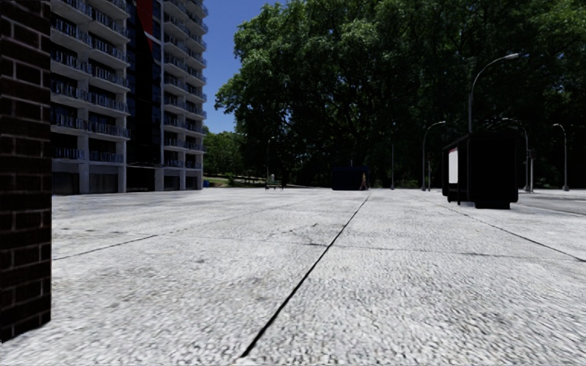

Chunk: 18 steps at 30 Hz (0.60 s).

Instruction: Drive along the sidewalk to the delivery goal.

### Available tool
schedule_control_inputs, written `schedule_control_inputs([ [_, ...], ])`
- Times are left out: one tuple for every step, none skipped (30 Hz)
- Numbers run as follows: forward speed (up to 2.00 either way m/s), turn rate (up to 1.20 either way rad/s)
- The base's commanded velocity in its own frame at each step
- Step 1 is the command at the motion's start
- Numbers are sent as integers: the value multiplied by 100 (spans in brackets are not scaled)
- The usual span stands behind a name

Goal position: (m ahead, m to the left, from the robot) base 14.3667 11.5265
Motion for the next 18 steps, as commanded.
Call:
schedule_control_inputs([
  [200,33],
  [200,34],
  [200,35],
  [200,35],
  [200,35],
  [200,35],
  [200,35],
  [200,35],
  [200,35],
  [200,35],
  [200,35],
  [200,35],
  [200,35],
  [200,35],
  [200,35],
  [200,35],
  [200,35],
  [200,35],
])
